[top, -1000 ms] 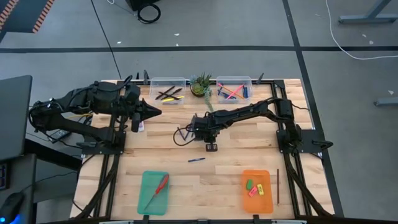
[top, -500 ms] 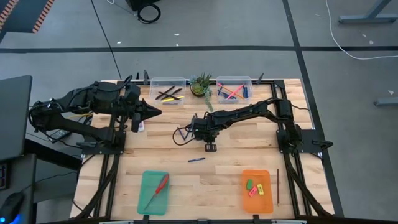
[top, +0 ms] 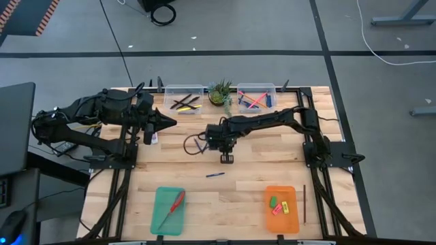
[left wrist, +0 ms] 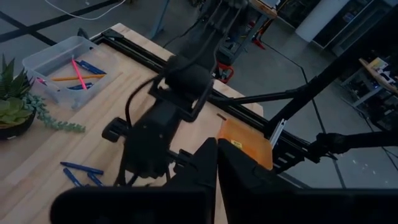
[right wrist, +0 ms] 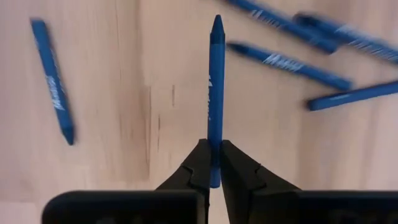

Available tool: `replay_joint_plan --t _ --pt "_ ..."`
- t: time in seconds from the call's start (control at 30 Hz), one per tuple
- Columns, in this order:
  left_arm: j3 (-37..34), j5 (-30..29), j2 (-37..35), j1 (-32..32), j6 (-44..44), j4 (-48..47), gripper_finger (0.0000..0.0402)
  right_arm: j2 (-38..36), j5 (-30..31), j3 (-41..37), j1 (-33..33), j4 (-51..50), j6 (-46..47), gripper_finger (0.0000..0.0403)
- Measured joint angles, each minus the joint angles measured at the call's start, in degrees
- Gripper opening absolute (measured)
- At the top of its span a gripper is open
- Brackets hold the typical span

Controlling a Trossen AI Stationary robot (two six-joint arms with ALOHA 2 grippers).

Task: Sort crayons/erasers/pens/pencils in bins
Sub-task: Put the blue crayon into the right transparent bin

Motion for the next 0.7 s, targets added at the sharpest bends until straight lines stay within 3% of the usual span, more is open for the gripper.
replay_joint_plan --t 0.3,0.7 --pt "-0.02 0.0 -0.76 0.0 1.29 0.11 0.0013 -1.99 1.77 8.71 -7.76 -17.23 -2.38 0.0031" --pt "-0.02 -0.2 -2.04 -0.02 1.12 0.06 0.0023 -16.53 5.81 0.19 -26.63 -15.67 -2.14 0.0032"
